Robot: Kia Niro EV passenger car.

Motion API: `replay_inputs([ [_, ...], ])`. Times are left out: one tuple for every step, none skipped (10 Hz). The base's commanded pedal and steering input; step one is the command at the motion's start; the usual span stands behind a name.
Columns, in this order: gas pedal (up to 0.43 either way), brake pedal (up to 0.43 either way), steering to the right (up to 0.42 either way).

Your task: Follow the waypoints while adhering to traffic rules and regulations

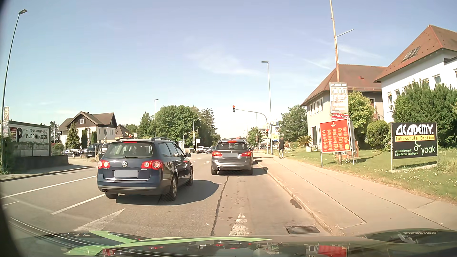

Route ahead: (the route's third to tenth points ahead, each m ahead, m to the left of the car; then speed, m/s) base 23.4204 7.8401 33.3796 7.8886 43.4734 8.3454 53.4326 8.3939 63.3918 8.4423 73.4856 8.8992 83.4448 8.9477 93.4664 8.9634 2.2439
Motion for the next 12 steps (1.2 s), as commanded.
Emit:
replay_inputs([
  [0.0, 0.073, -0.003],
  [0.0, 0.079, -0.005],
  [0.0, 0.085, -0.008],
  [0.0, 0.091, -0.013],
  [0.0, 0.098, -0.018],
  [0.0, 0.098, -0.02],
  [0.0, 0.091, -0.022],
  [0.0, 0.091, -0.026],
  [0.0, 0.091, -0.03],
  [0.0, 0.091, -0.03],
  [0.0, 0.085, -0.031],
  [0.0, 0.067, -0.03],
])
